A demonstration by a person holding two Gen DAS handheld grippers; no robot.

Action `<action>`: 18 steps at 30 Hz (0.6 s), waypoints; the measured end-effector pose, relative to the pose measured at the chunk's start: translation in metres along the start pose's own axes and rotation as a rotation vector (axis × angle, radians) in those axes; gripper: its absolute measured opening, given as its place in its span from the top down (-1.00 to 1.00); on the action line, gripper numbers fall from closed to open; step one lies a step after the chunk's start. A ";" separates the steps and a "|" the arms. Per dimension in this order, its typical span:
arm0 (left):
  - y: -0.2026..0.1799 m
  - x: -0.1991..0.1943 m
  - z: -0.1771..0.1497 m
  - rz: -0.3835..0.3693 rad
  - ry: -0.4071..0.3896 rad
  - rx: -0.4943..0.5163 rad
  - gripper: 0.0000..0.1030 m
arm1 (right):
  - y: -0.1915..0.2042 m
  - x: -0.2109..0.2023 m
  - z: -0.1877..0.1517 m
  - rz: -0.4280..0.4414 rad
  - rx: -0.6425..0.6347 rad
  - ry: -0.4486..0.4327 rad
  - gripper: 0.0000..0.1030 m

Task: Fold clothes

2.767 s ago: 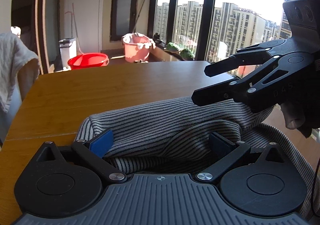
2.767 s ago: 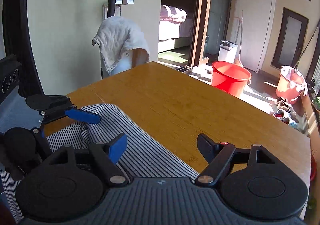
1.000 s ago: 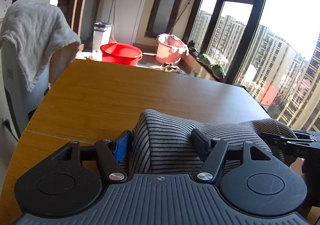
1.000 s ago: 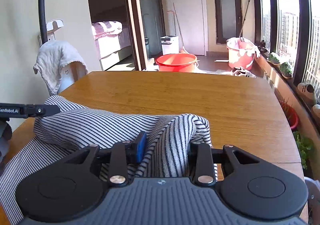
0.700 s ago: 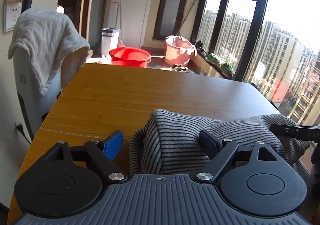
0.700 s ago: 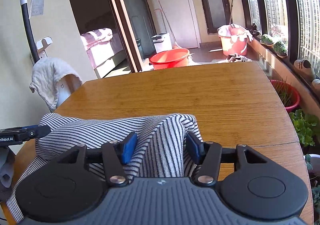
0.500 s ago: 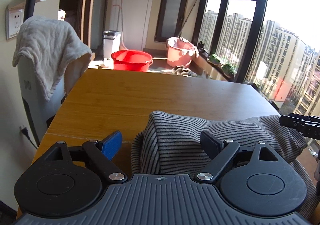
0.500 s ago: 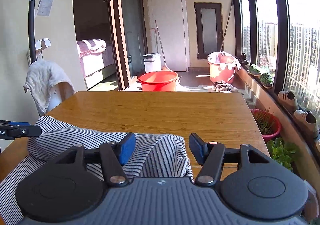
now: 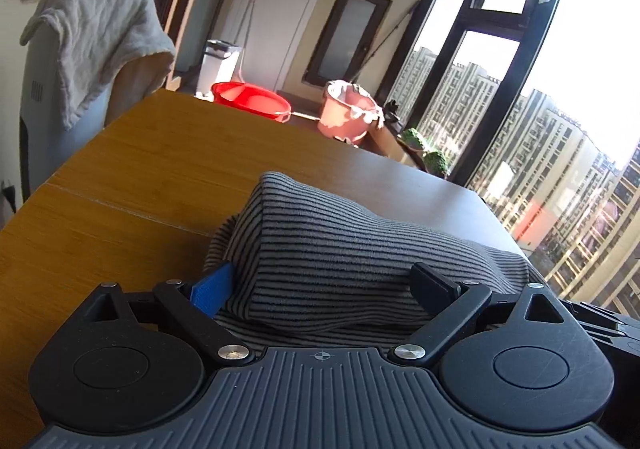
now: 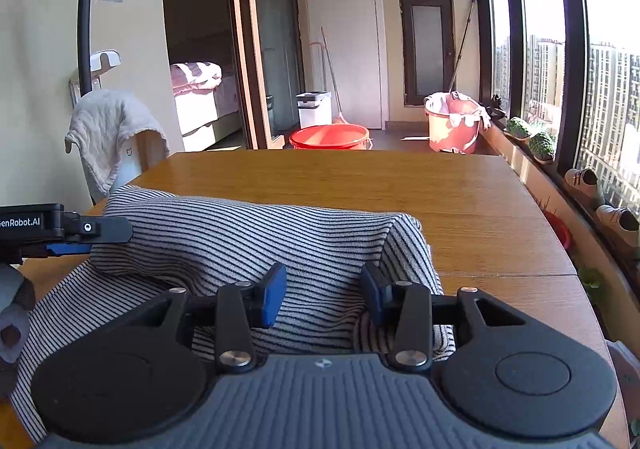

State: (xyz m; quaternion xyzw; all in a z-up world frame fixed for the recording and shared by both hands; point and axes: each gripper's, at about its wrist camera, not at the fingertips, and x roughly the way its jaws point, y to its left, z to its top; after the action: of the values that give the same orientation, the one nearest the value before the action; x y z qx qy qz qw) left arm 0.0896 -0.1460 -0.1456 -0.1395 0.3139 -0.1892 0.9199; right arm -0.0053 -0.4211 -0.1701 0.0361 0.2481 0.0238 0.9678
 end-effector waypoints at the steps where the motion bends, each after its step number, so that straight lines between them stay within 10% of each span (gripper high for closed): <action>1: 0.003 0.002 0.001 0.005 0.005 -0.014 -0.94 | 0.001 -0.001 -0.002 -0.012 0.011 -0.002 0.22; 18: -0.017 -0.008 -0.009 0.076 -0.054 0.090 -0.95 | -0.002 -0.016 -0.015 -0.167 0.178 -0.093 0.02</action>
State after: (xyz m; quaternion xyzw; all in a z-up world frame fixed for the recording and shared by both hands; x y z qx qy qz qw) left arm 0.0740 -0.1590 -0.1420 -0.0910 0.2849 -0.1644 0.9400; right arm -0.0266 -0.4233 -0.1756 0.1022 0.2063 -0.0808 0.9698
